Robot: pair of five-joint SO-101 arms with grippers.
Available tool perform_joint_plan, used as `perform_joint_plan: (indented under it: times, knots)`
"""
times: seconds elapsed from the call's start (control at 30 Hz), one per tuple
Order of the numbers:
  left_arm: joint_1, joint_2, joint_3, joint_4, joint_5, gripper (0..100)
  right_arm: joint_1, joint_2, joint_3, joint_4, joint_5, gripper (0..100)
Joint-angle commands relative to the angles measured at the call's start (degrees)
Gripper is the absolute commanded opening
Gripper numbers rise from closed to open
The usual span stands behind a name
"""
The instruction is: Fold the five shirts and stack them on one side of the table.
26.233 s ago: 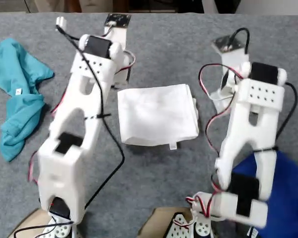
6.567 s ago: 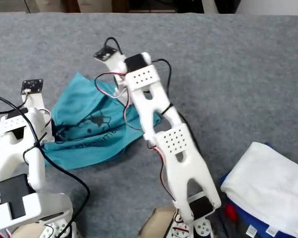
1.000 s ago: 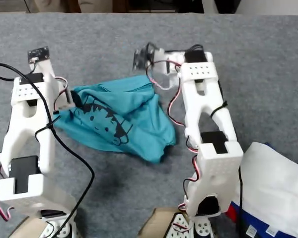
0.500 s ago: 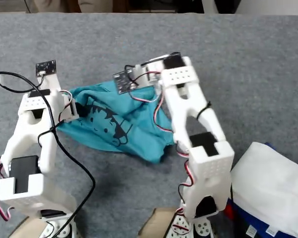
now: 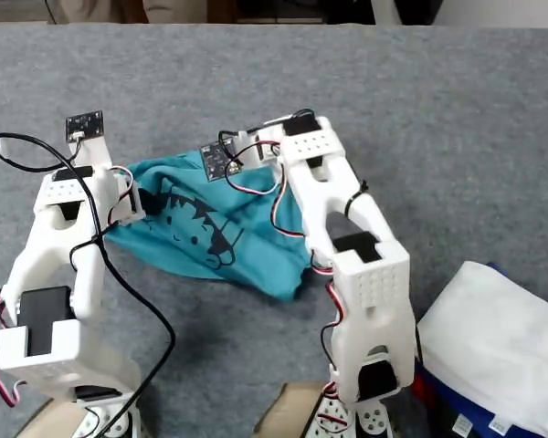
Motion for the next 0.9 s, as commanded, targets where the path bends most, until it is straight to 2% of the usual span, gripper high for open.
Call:
perform_joint_plan:
  times: [0.0, 0.57, 0.87]
  knots:
    - [0.7, -0.66, -0.09, -0.62, -0.09, 27, 0.84, 0.92, -4.0, -1.14, -0.62, 12.6]
    - [0.7, -0.66, -0.09, -0.62, -0.09, 27, 3.21, 13.67, -22.37, -0.97, -0.53, 12.2]
    - [0.7, -0.66, -0.18, -0.62, -0.09, 27, 4.79, 13.93, -24.04, -0.97, -0.53, 12.6]
